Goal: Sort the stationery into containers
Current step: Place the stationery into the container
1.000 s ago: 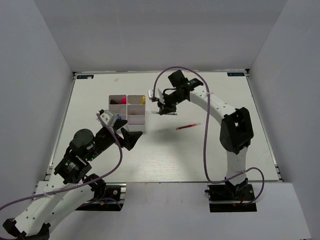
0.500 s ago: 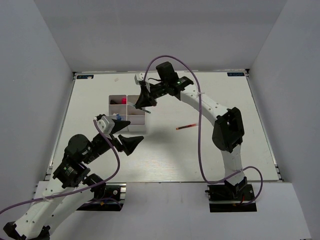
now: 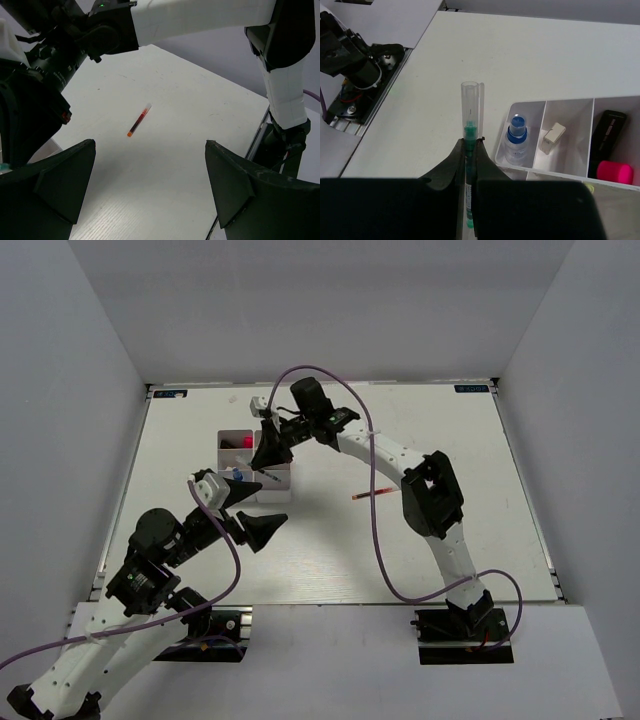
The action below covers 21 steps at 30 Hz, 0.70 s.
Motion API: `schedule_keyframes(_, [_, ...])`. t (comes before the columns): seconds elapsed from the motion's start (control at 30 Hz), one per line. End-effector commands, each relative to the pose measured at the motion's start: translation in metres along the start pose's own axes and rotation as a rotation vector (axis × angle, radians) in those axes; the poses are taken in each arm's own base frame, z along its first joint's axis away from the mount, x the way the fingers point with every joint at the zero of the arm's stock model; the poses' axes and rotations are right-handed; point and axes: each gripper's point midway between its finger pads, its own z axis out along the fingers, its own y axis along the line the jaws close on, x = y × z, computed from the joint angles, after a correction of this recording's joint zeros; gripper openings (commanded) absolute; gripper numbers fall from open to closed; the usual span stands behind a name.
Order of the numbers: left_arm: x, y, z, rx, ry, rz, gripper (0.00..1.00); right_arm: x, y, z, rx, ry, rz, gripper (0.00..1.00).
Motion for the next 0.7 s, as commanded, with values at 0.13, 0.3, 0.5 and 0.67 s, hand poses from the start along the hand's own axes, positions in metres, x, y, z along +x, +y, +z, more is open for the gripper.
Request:
schedule_keyframes(0.13, [-0.005, -0.001, -0.001, 0.011, -0.020, 0.017, 1.00, 0.004, -0.018, 0.012, -0.008, -0.015, -0.110, 0.00])
schedule_keyframes(0.3, [-0.003, 0.001, 0.001, 0.001, -0.013, 0.014, 1.00, 0.020, -0.026, 0.014, -0.019, -0.008, -0.096, 0.02])
schedule_keyframes(0.5, [0.000, 0.002, 0.003, -0.001, -0.002, 0.011, 1.00, 0.029, -0.035, 0.009, -0.001, 0.004, -0.093, 0.19])
schedule_keyframes(0.67, [0.000, 0.002, 0.003, -0.001, -0.002, 0.011, 1.00, 0.027, -0.033, -0.005, 0.006, 0.010, -0.089, 0.37])
